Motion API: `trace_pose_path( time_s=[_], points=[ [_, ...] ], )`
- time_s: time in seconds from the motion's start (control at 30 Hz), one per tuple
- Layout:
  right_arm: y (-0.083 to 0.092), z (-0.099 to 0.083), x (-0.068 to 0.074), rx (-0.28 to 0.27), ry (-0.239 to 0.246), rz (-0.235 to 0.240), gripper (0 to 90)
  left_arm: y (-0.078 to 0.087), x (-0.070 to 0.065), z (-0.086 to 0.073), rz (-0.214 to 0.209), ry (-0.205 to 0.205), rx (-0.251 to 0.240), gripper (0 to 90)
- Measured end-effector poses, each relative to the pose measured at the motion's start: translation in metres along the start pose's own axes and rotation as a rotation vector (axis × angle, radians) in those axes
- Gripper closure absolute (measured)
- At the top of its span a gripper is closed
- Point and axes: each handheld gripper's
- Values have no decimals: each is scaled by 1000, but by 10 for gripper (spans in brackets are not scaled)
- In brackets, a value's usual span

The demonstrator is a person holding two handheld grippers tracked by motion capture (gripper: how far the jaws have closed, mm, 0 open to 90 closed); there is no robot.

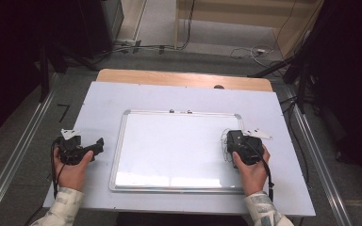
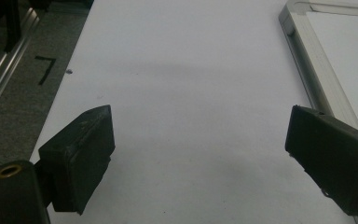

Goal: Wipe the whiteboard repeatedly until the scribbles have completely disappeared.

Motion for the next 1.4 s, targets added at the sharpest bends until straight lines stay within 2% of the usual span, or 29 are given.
trace_pose_path(
  time_s=[0.33, 0.5, 0.97, 1.4],
  points=[
    [3, -12, 9, 13, 22, 12, 380, 0, 0, 0, 0, 4, 0, 89],
    [3, -17, 16, 24, 49, 20, 379, 0, 0, 0, -2, 2, 0, 88],
    [-9, -23, 33, 63, 106, 43, 381, 0, 1, 0, -4, 5, 0, 89],
    [-13, -19, 28, 76, 95, 55, 385, 0, 0, 0, -3, 6, -4, 88]
  ],
)
Point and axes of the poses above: each handheld gripper's, and its own axes: y roughly backward along the jaws, z roughly out of its top, x roughly to its left, and after that the axes turned 9 degrees about z, right-handed
